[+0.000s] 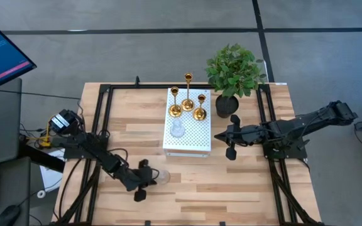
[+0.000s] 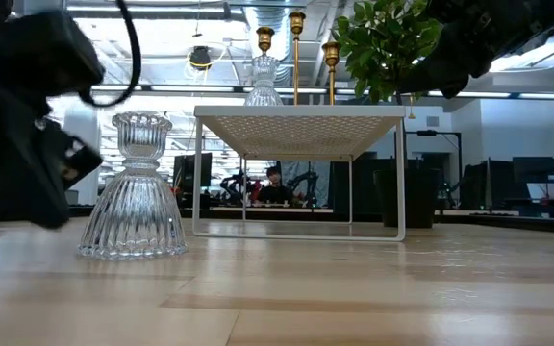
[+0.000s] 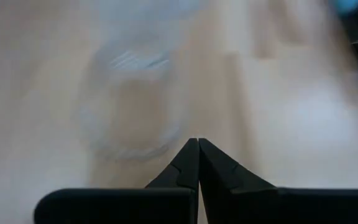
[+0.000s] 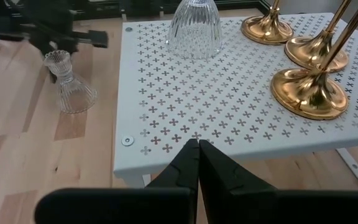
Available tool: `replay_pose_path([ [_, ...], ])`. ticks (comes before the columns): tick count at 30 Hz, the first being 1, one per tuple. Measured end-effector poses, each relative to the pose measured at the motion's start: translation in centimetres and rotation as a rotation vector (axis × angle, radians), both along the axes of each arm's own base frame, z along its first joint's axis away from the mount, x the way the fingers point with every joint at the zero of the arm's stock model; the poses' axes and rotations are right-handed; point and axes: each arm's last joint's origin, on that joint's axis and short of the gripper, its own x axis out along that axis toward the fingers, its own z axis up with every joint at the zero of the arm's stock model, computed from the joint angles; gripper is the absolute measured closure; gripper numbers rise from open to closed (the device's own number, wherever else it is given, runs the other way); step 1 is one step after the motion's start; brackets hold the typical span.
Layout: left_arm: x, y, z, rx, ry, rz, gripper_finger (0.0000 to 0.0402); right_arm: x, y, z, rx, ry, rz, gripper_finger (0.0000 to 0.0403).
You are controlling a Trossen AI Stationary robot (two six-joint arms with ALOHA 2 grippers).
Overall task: Pick & Place candle stick holders
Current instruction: Put the transparent candle holder on the shelf
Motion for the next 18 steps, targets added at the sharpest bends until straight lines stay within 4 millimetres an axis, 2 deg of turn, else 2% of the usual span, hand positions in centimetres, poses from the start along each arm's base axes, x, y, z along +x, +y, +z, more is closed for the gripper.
replay_pose_path([
  [7, -0.4, 0.6, -0.8, 0.014, 0.087, 0.105, 0.04, 0.0, 0.0, 0.0, 0.001, -0.004, 0.0, 0.0403],
  [18, 0.2, 1.7, -0.9, 0.058, 0.064, 0.204, 0.04, 0.0, 0.0, 0.0, 0.001, -0.004, 0.0, 0.0403],
])
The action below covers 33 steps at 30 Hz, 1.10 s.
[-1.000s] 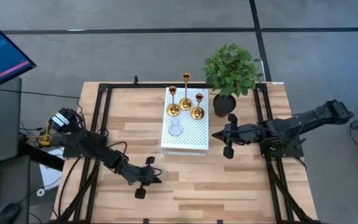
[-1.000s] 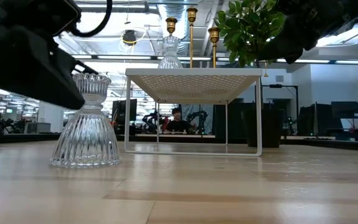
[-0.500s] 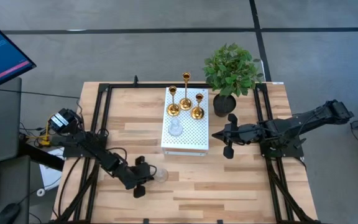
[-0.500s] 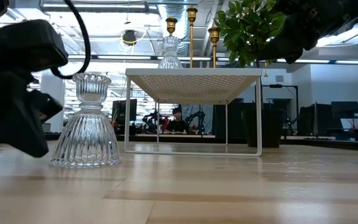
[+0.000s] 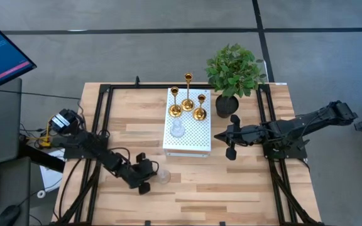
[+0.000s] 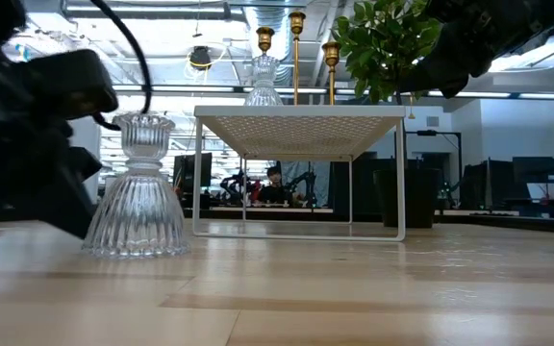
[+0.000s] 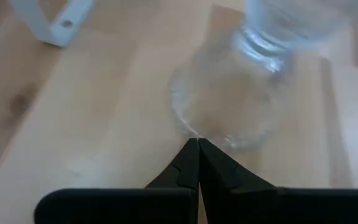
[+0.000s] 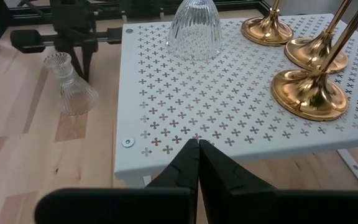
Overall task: Pick & Place candle stick holders
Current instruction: Put the transparent candle holder on the shelf
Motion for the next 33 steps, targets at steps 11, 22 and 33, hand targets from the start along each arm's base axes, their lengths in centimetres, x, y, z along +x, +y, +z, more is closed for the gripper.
replay_pose_path([
  [11, 2.7, 1.4, 2.1, -0.026, -0.208, -0.086, 0.04, 0.0, 0.0, 0.0, 0.0, 0.0, 0.001, 0.0403],
  [22, 2.9, 1.6, 2.0, -0.11, -0.164, -0.311, 0.04, 0.0, 0.0, 0.0, 0.0, 0.001, 0.002, 0.0403],
  [33, 2.9, 0.9, 2.7, -0.109, -0.242, -0.461, 0.04, 0.0, 0.0, 0.0, 0.0, 0.001, 0.002, 0.0403],
])
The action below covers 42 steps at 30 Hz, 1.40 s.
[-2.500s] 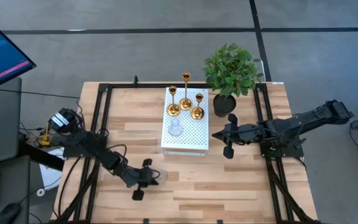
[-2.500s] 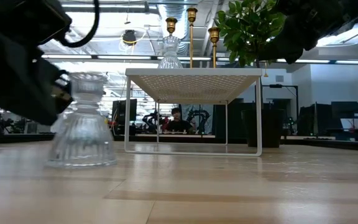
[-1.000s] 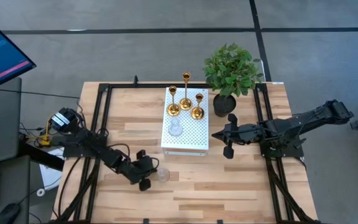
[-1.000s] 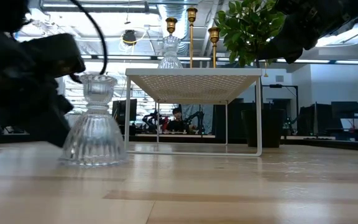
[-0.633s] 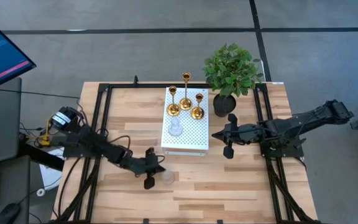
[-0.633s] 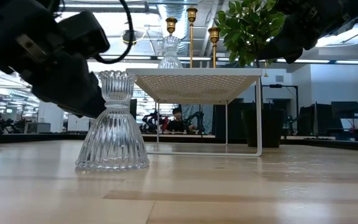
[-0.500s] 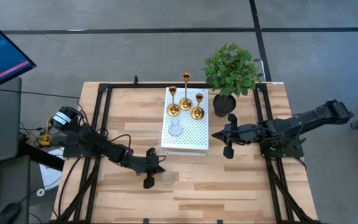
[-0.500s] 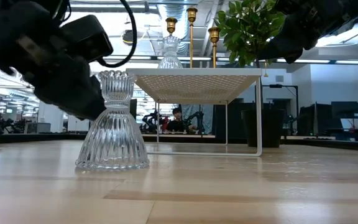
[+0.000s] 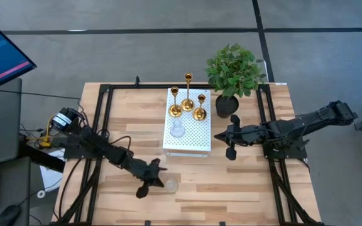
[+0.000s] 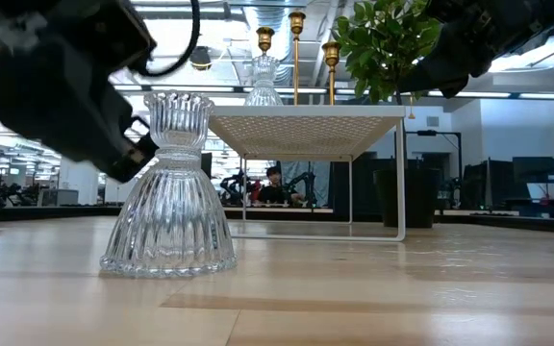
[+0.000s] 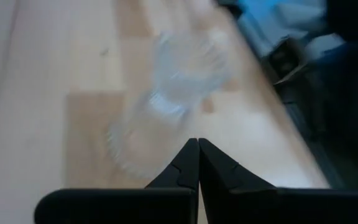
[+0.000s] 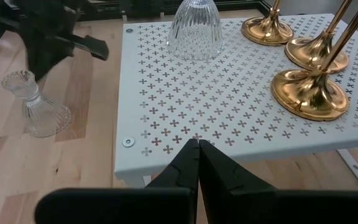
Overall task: Pick & Place candle stick holders
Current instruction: Put the transparent candle holder on the shelf
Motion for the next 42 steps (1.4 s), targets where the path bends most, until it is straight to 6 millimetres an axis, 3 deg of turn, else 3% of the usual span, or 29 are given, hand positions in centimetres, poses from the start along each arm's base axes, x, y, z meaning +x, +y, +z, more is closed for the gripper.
replay_pose_path([
  [5, 0.0, -0.3, 0.6, -0.027, -0.066, -0.085, 0.04, 0.0, 0.0, 0.0, 0.0, 0.0, 0.0, 0.0403],
  [18, 1.2, 1.0, 0.3, -0.022, -0.063, -0.045, 0.04, 0.0, 0.0, 0.0, -0.001, 0.0, 0.0, 0.0403],
  [28, 4.5, 0.2, 0.0, 0.024, -0.125, -0.084, 0.0398, 0.0, 0.0, 0.0, -0.002, 0.0, 0.001, 0.0403],
  [42, 9.4, 1.0, 0.2, 0.069, -0.249, -0.096, 0.0397, 0.0, 0.0, 0.0, -0.001, -0.004, 0.001, 0.0403],
])
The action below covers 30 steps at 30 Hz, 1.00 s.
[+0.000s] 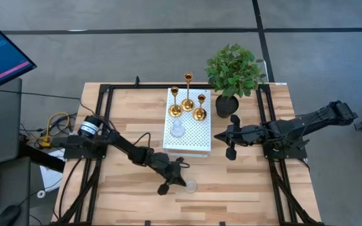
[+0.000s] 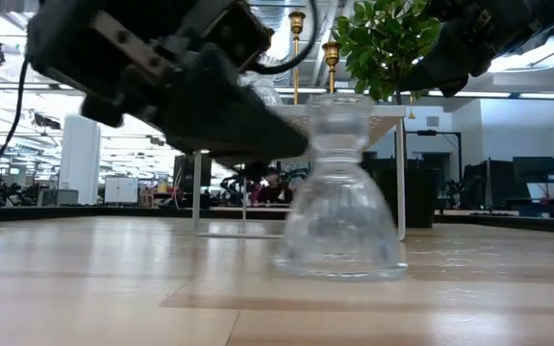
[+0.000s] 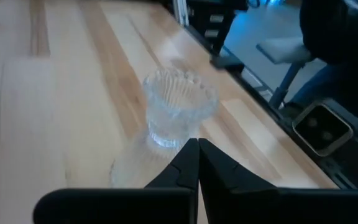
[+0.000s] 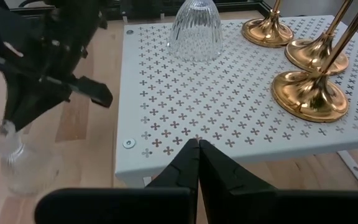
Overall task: Pick & Place candle stick holders
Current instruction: Put the transparent candle holder on the shelf
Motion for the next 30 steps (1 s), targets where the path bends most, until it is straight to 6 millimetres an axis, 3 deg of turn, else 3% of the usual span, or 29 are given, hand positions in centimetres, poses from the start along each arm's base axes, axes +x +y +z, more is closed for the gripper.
replay_pose_path([
  [11, 3.3, 0.5, -0.2, -0.009, -0.045, 0.002, 0.0397, 0.0, 0.0, 0.0, -0.003, -0.003, 0.002, 0.0403],
  [16, 3.4, 0.6, 0.3, -0.014, -0.051, -0.005, 0.0397, 0.0, 0.0, 0.1, -0.013, -0.004, 0.007, 0.0403],
  [23, 0.6, -0.2, 1.7, 0.026, 0.031, 0.007, 0.0397, 0.0, 0.0, 0.0, -0.015, 0.007, 0.007, 0.0403],
  [30, -5.2, -0.8, 3.2, 0.143, 0.076, 0.196, 0.0398, 0.0, 0.0, 0.0, -0.015, 0.007, 0.008, 0.0403],
])
